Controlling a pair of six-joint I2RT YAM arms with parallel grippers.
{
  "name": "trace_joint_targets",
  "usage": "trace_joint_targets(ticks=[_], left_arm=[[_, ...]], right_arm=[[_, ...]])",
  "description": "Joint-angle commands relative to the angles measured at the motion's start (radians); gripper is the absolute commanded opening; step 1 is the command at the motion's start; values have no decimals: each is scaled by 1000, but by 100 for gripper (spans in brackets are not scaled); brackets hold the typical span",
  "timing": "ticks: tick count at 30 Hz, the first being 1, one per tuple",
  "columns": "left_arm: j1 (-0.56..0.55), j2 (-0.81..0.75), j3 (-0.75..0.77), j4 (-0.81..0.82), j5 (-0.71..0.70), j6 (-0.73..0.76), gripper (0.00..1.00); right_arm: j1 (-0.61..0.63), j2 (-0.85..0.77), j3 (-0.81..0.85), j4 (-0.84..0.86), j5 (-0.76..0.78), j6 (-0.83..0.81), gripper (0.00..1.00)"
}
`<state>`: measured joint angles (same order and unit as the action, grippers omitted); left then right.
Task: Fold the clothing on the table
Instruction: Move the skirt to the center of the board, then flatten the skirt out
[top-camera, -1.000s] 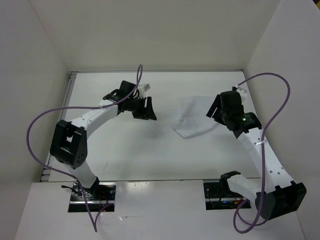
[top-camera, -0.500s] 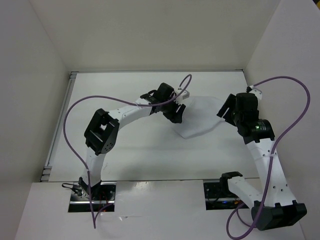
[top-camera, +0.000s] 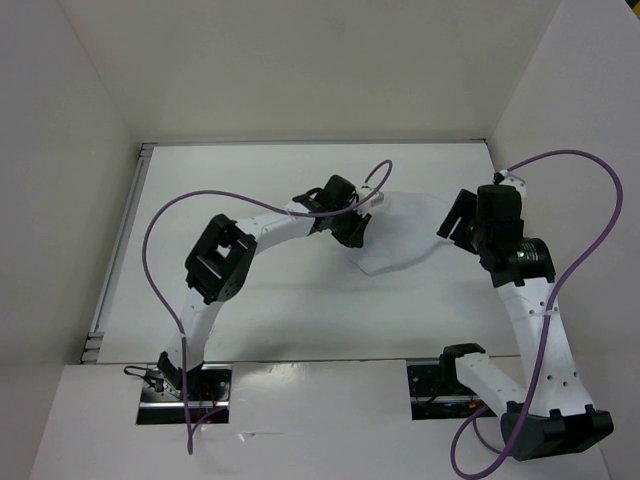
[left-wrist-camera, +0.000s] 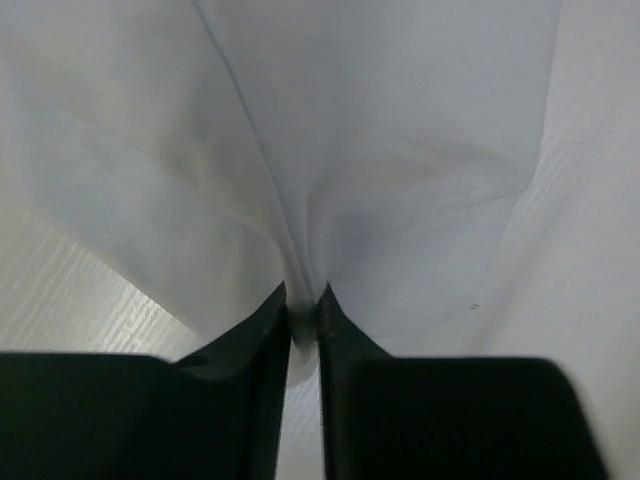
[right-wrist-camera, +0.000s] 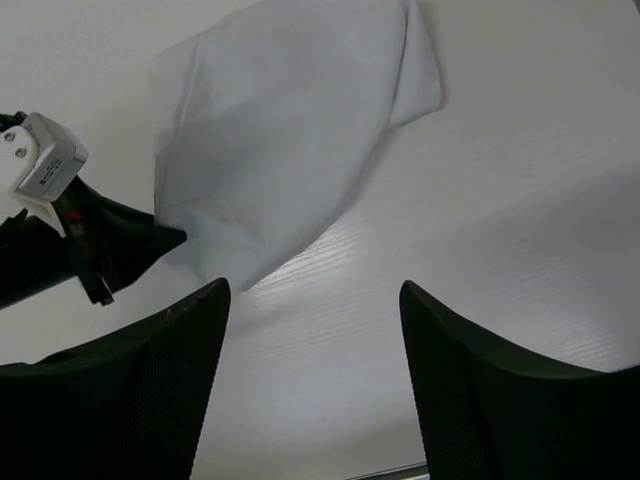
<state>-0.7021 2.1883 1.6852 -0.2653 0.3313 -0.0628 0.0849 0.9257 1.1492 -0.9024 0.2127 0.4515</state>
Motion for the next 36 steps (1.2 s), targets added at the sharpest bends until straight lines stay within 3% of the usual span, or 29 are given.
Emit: trace_joint_targets(ticks=[1,4,7,11,13,17,22,29,32,36], left_arm=[[-19,47,83,45,52,0,16],[-28,10,193,-58,104,0,1],[-77,-105,240,-120,104,0,0],[-89,-195,405,-248,248,0,0],[-89,-225,416,-249,259,-20,0],[-42,-318,286,-114,246,-110,0],[106,-375,21,8,52,-276,0],[283,-412,-376,67,107,-428,0],[296,-412,-394,67,107,-440,0],[296,-355,-348,6,98,-408,0]], right_arm=[[-8,-14,20,11,-22,-19,73],[-8,-4,-8,49,-68,-28,73],[-8,7,-41,98,-94,-28,73],[-17,27,-89,163,-104,7,73],[-17,27,-101,163,-104,16,73],[-27,27,-112,195,-104,27,73],[-36,4,-134,214,-139,36,73],[-36,80,-143,223,-280,27,71],[-36,114,-143,235,-300,27,70],[-36,194,-122,257,-456,-14,70]])
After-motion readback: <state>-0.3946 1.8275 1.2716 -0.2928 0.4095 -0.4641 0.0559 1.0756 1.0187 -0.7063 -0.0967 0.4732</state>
